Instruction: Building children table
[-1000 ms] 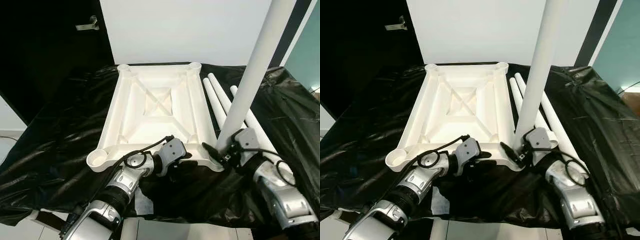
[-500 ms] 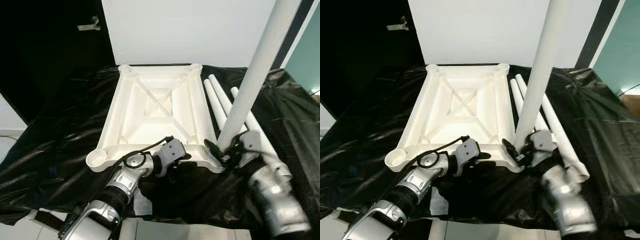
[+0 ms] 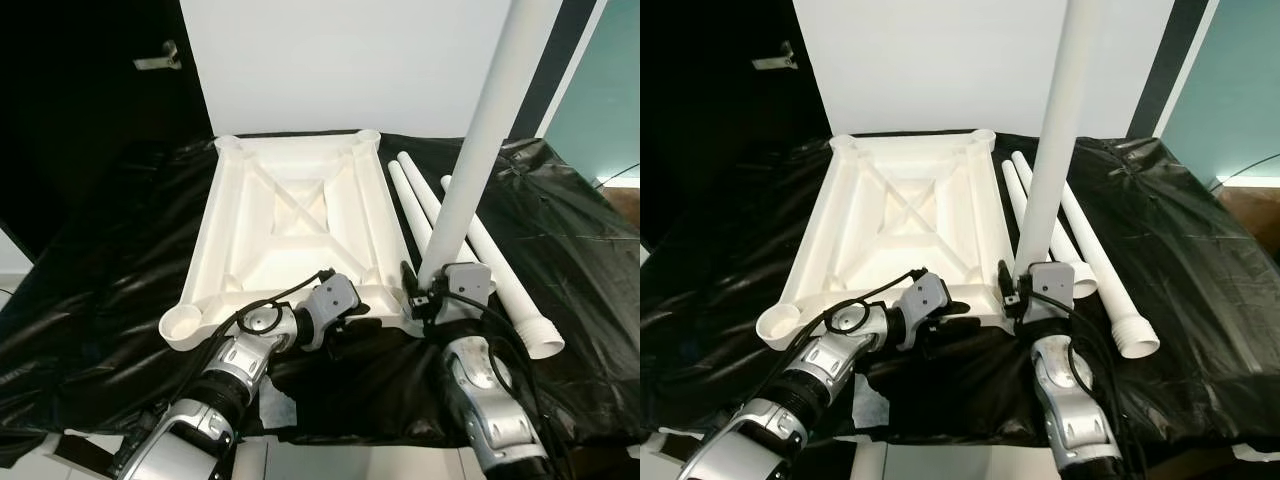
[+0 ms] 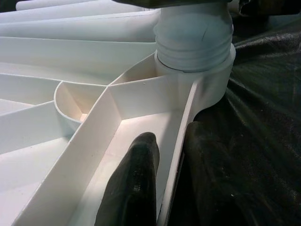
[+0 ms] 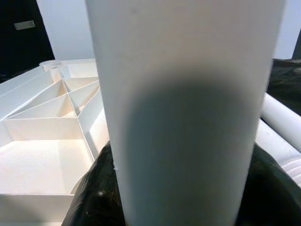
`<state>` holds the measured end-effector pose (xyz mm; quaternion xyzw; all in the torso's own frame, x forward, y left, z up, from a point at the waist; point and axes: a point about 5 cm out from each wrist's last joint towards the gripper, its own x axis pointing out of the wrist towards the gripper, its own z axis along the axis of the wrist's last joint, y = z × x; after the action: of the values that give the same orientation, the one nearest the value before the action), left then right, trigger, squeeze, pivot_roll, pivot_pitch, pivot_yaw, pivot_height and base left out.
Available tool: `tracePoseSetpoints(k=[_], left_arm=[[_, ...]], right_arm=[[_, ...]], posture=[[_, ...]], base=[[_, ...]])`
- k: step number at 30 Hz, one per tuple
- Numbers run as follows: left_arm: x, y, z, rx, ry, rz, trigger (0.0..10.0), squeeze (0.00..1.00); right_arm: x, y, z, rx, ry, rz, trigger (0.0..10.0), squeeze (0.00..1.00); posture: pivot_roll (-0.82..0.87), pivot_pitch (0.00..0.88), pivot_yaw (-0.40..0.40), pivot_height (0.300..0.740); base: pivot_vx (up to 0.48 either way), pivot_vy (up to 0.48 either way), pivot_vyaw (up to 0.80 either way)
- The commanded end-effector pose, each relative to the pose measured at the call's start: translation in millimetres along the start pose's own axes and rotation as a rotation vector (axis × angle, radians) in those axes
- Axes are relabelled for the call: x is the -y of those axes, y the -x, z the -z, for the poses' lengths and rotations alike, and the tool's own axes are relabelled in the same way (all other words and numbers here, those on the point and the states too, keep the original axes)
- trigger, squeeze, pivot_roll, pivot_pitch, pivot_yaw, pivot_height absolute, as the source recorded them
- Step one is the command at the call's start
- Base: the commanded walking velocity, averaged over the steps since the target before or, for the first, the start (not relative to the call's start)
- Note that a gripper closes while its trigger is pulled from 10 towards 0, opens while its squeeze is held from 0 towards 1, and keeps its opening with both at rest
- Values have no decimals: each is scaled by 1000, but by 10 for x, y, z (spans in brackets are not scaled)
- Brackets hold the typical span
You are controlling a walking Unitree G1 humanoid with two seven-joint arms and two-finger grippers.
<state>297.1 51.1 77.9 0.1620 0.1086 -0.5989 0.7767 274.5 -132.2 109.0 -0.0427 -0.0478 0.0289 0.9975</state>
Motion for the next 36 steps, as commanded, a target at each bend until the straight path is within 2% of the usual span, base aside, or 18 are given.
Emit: tracePoseSetpoints(k=[1, 3, 4, 11, 12, 13, 15, 17, 18, 20, 21, 26, 28, 29, 30, 32, 33, 36], left_arm=[[279, -38, 316, -119, 65, 152, 10000, 0], [282, -40, 321, -121, 65, 151, 10000, 0], [284, -45, 319, -121, 66, 151, 10000, 0], [305, -75, 307, -113, 70, 152, 10000, 0], [309, -79, 306, -113, 71, 152, 10000, 0], [309, -79, 306, -113, 71, 152, 10000, 0], [323, -77, 319, -114, 75, 155, 10000, 0], [323, -77, 319, -114, 75, 155, 10000, 0], [328, -78, 325, -117, 76, 160, 10000, 0], [326, -79, 324, -118, 76, 161, 10000, 0], [315, -85, 312, -118, 73, 160, 10000, 0], [308, -88, 303, -117, 71, 160, 10000, 0], [302, -91, 296, -116, 70, 160, 10000, 0], [302, -95, 289, -115, 67, 160, 10000, 0], [305, -95, 289, -115, 67, 160, 10000, 0], [307, -94, 290, -115, 67, 161, 10000, 0], [305, -86, 295, -116, 68, 158, 10000, 0], [295, -70, 303, -119, 68, 152, 10000, 0]], right_arm=[[77, 16, 211, -115, 49, 37, 10000, 0], [28, 13, 180, -96, 63, 2, 10000, 0], [20, 10, 164, -89, 60, -18, 10000, 1000], [73, -29, -5, -18, 85, -174, 10000, 965], [82, -25, -25, -8, 98, -200, 10000, 0], [82, -25, -25, -8, 98, -200, 10000, 0], [192, 9, -109, 47, 208, -323, 10000, 0], [192, 9, -109, 47, 208, -323, 10000, 0], [414, -5, -123, 6, 261, -411, 10000, 0], [492, -19, -122, -14, 266, -426, 10000, 0], [593, -47, -129, -44, 264, -452, 10000, 0], [627, -58, -139, -63, 257, -483, 10000, 0], [615, -45, -139, -80, 247, -534, 10000, 0], [534, 24, -106, -113, 222, -645, 9922, 0], [496, 52, -88, -117, 218, -675, 3490, 0], [477, 67, -77, -118, 218, -687, 3490, 0], [445, 91, -49, -119, 212, -704, 0, 0], [418, 96, -22, -123, 168, -705, 0, 0]], posture=[[-4, 0, -11, 740], [-6, 0, -17, 740], [-6, 0, -19, 740], [-18, 0, -23, 740], [-20, 0, -23, 740], [-20, 0, -23, 740], [-30, 0, -18, 740], [-30, 0, -18, 740], [-39, 0, -14, 740], [-39, 0, -14, 740], [-39, 0, -14, 740], [-43, 0, -12, 740], [-44, 0, -13, 740], [-41, 0, -12, 740], [-39, 0, -11, 740], [-39, 0, -11, 740], [-33, 0, -11, 740], [-29, 0, -6, 740]], base=[[0, 0, 0], [0, 0, 0], [0, 0, 0], [0, 0, 0], [0, 0, 0], [0, 0, 0], [0, 0, 0], [0, 0, 0], [0, 0, 0], [0, 0, 0], [0, 0, 0], [0, 0, 0], [0, 0, 0], [0, 0, 0], [0, 0, 0], [0, 0, 0], [0, 0, 0], [0, 0, 0]])
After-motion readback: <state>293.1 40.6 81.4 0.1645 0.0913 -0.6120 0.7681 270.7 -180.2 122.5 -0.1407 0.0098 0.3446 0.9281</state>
